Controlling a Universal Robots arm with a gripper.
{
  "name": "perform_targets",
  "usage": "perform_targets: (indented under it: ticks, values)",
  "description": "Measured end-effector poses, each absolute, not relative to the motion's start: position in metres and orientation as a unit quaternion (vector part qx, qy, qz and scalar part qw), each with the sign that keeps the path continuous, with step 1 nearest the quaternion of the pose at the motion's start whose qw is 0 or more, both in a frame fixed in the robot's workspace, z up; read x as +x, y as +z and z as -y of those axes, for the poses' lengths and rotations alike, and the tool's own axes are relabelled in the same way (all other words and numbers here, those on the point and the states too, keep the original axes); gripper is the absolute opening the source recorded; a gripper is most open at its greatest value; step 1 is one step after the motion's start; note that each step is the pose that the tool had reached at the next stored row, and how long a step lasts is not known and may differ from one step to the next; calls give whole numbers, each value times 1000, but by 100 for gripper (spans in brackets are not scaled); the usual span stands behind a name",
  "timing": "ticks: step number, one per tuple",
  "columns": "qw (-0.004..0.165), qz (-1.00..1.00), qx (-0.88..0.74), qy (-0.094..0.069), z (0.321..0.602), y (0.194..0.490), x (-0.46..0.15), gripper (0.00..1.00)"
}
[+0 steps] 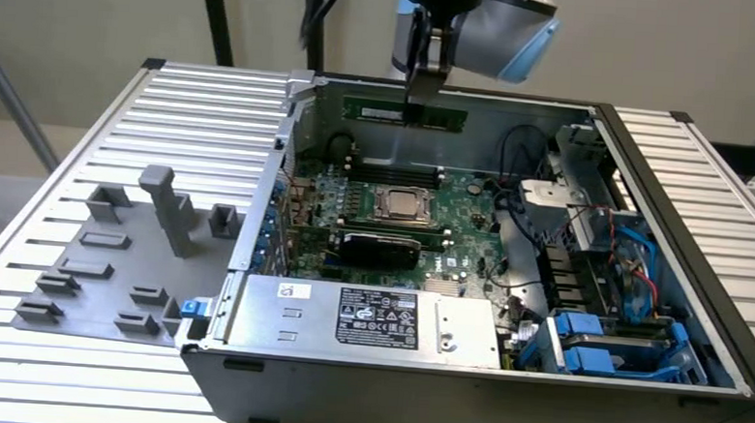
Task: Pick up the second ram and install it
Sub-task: 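Pick up the second ram and move it above second insertion slot, then insert the second ram into the second slot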
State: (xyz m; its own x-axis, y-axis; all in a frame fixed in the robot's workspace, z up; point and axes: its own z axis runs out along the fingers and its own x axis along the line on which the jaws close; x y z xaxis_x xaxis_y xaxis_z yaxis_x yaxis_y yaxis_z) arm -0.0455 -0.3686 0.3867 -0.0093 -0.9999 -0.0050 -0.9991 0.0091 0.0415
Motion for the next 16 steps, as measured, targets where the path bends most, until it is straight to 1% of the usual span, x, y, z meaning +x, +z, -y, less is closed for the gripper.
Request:
perform_targets:
  ticks: [4, 16]
  values:
    - [12, 710, 704, -17, 362, 383, -39, 14]
    - [12, 710, 704, -16, 361, 381, -34, 14]
